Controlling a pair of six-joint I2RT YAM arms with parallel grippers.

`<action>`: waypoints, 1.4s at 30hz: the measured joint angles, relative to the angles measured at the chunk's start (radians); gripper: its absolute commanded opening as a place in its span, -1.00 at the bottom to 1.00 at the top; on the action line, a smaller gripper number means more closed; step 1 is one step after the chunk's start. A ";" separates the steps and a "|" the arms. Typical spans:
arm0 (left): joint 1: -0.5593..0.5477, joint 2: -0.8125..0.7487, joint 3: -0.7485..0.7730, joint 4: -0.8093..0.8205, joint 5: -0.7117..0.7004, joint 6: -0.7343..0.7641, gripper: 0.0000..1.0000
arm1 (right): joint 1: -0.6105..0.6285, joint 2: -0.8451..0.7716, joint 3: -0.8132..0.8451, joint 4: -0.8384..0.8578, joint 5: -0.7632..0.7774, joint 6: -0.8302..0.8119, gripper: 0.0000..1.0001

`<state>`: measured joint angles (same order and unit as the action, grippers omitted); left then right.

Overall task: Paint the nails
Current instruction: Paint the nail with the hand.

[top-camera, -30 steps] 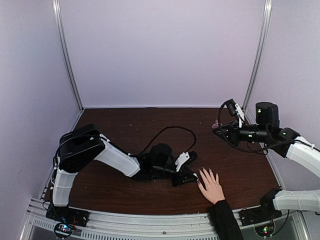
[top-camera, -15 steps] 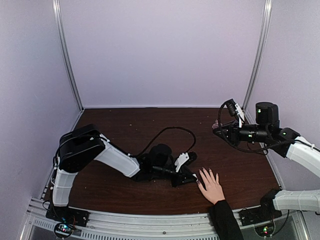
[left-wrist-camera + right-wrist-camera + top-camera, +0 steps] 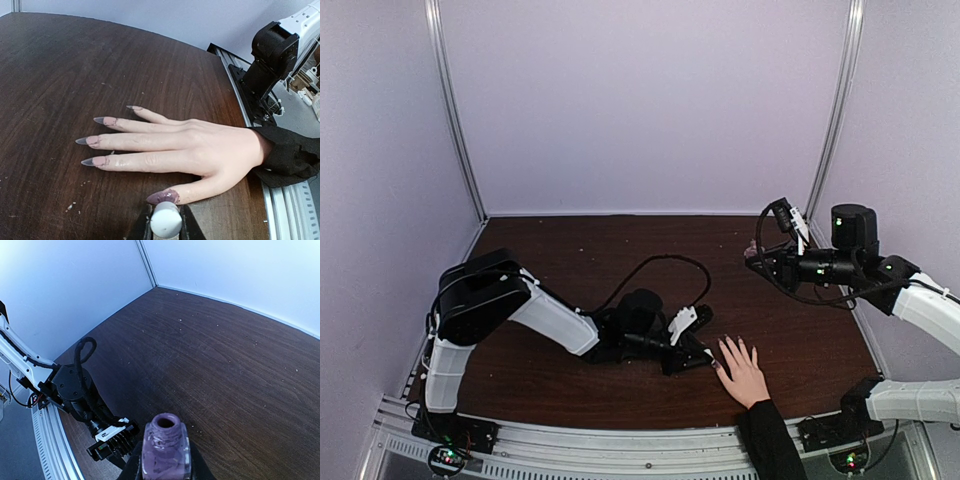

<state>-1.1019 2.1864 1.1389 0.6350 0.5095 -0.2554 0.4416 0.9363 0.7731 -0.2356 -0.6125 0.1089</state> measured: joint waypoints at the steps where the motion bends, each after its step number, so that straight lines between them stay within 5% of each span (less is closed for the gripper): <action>1: 0.000 0.000 0.000 0.000 0.000 0.000 -1.00 | 0.000 0.000 0.000 0.000 0.000 0.000 -1.00; 42: -0.006 0.000 0.000 -0.011 -0.030 0.003 -1.00 | 0.000 0.000 0.000 0.000 0.000 0.000 -1.00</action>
<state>-1.1076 2.1864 1.1389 0.6235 0.4793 -0.2520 0.4416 0.9363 0.7731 -0.2359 -0.6125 0.1093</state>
